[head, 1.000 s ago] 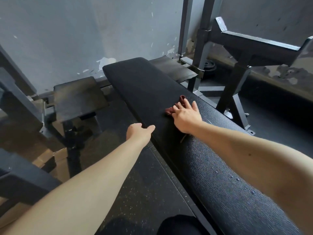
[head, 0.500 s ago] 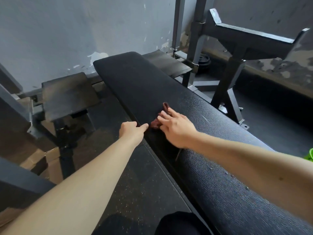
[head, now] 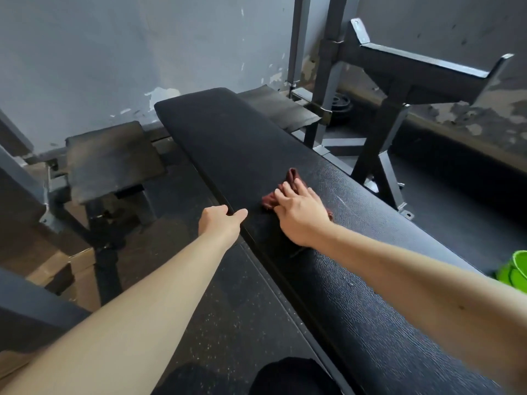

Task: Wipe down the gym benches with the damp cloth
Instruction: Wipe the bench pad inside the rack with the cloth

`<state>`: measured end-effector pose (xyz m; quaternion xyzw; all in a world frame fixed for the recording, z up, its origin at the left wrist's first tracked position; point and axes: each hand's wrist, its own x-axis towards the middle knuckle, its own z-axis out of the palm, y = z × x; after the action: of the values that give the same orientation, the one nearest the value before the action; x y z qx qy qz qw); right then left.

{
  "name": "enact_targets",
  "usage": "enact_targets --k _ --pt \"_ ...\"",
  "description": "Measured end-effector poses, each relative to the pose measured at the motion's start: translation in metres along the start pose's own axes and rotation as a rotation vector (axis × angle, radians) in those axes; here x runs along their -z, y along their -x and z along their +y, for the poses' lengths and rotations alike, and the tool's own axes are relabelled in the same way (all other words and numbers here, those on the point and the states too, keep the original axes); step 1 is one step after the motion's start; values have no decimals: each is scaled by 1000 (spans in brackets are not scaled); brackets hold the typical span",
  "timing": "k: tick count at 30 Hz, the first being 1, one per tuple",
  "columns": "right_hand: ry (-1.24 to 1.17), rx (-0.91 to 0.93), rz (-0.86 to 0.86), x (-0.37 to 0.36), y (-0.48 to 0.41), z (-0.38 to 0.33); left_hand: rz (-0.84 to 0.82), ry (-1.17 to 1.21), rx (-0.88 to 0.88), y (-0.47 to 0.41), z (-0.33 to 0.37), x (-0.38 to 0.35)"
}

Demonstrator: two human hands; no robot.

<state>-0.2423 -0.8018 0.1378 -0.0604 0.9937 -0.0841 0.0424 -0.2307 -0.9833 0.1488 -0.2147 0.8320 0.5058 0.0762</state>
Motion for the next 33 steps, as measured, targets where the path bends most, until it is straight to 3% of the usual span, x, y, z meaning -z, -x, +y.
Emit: enact_targets --k 5,14,20,24,27,30,33 --pt "-40 96 26 5 11 9 9 -34 -12 -5 -2 -1" --pt "82 -261 -16 -2 -109 131 14 -23 -2 -3 -2 1" --pt "33 -281 14 15 -38 60 14 10 9 -1 -2 -3" --pt "-2 -7 -6 1 42 -2 13 -3 7 -1 -2 -3" --pt "-1 75 -1 4 55 1 25 8 12 3 0 -3" --pt "39 -13 54 7 21 35 29 -17 18 9 2 -2" --pt "55 -196 2 14 -13 61 23 -35 3 16 2 -2"
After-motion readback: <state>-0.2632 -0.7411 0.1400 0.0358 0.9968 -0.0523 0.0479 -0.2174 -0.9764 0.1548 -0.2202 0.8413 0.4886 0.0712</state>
